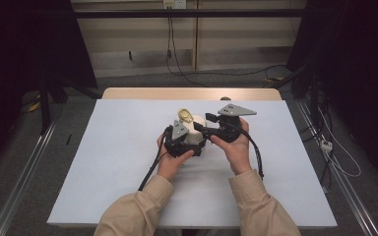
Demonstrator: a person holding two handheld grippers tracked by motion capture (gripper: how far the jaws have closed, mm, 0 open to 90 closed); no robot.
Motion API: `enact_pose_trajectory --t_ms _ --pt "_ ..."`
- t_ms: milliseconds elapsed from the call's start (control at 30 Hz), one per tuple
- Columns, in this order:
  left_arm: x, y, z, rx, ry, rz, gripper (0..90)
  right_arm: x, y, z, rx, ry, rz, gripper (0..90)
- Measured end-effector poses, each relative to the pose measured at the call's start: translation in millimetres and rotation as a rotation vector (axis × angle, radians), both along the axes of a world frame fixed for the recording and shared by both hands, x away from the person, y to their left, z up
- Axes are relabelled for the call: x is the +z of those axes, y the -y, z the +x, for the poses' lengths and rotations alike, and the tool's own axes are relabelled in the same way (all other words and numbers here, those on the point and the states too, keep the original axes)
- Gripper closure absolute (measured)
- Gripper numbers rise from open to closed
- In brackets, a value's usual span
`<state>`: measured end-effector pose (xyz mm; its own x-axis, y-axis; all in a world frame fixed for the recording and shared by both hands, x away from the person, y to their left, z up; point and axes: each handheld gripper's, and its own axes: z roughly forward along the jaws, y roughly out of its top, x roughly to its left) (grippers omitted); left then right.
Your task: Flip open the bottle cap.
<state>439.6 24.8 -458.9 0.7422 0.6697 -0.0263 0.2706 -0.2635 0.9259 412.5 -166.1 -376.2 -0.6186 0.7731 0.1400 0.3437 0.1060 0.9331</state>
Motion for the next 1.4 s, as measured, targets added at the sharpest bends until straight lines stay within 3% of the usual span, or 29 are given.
enact_pose_trajectory --t_ms 67,267,433,700,833,933,1267,1400 --pt "0.8 -4.3 -0.6 -0.016 -0.02 0.011 3.6 -1.2 1.6 -3.3 0.01 -0.012 -0.003 31.7" --pt "2.9 -19.0 -7.6 -0.032 -0.028 0.006 4.3 -7.0 10.3 -13.0 0.019 -0.029 0.019 21.4" --pt "9.0 -33.1 -18.0 -0.041 -0.026 0.001 4.6 -7.9 13.1 -21.6 0.047 -0.011 -0.013 14.3" --pt "16.4 -60.5 -31.0 -0.054 -0.031 -0.001 5.0 -18.8 16.6 -34.7 0.07 -0.007 -0.052 11.5" --pt "19.7 -72.7 -36.5 -0.053 -0.032 -0.009 5.2 -22.7 21.1 -41.4 0.074 -0.007 -0.05 10.8" --pt "22.0 -80.3 -40.3 -0.061 -0.015 0.019 5.2 -24.3 25.7 -47.2 0.066 -0.007 -0.044 10.6" --pt "20.8 -104.0 -52.1 -0.073 -0.035 0.028 5.3 -31.6 39.5 -68.2 0.05 -0.003 -0.049 10.3" --pt "22.4 -115.9 -54.5 -0.06 -0.032 0.009 5.4 -33.4 46.3 -76.0 0.039 -0.002 -0.044 10.1"
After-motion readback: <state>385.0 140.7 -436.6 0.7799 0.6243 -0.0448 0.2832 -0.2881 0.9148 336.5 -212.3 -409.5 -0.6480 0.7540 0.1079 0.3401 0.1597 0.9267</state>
